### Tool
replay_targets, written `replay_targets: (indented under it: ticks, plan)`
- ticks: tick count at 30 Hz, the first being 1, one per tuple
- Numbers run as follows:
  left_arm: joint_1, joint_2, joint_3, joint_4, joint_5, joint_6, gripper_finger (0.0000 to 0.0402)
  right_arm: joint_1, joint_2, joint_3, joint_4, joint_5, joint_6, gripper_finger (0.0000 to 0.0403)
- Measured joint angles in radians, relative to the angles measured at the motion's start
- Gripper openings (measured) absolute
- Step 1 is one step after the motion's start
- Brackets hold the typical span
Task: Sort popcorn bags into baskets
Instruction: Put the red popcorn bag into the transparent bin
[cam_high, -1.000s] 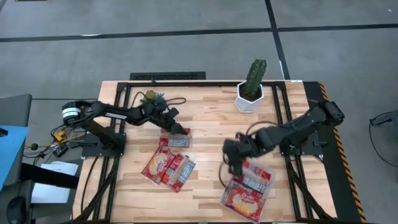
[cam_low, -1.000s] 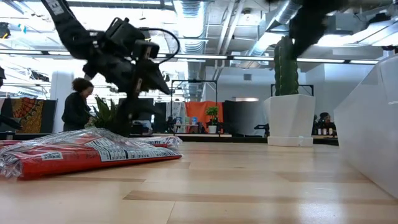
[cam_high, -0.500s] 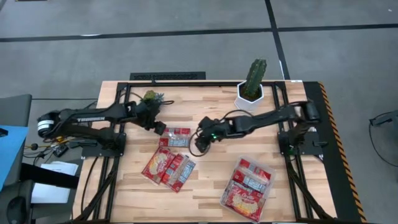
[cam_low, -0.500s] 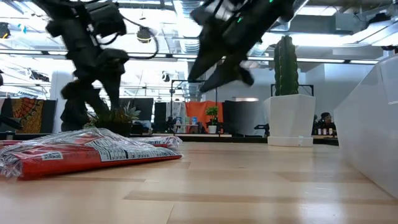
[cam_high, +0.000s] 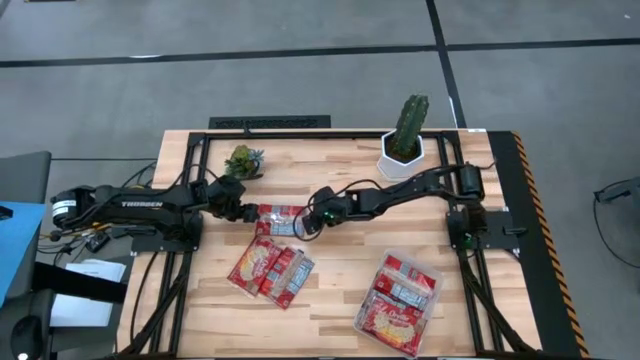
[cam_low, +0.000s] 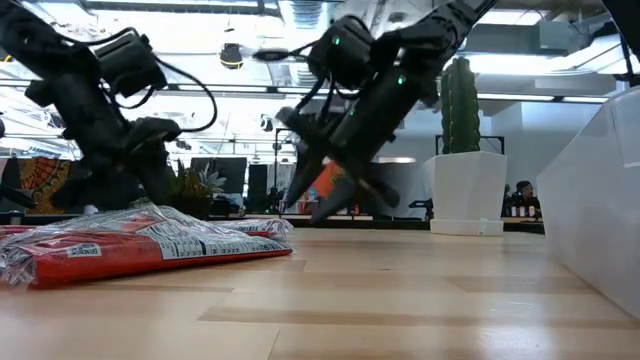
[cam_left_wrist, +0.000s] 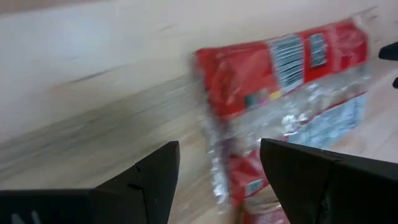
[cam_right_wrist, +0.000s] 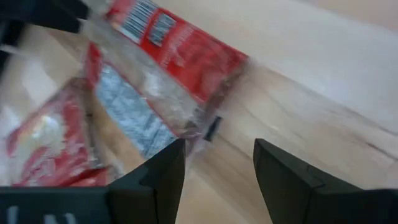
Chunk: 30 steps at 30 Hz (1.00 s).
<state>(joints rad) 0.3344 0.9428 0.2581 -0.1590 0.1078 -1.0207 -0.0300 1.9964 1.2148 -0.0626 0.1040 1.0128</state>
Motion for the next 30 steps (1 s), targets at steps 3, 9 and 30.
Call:
replay_targets:
  ticks: [3,9,30]
  plan:
    - [0.000,-0.001,-0.025,0.036,0.001,-0.010,0.0212,0.000,0.024,-0.001,0.028,0.000,0.014,0.0214]
    - [0.000,0.018,-0.051,0.104,0.003,-0.027,0.0212,-0.005,0.097,0.004,0.183,-0.023,0.062,0.0214]
    - [-0.020,0.200,-0.051,0.348,0.103,0.006,0.0212,-0.032,0.165,0.157,0.123,-0.097,-0.041,0.0020]
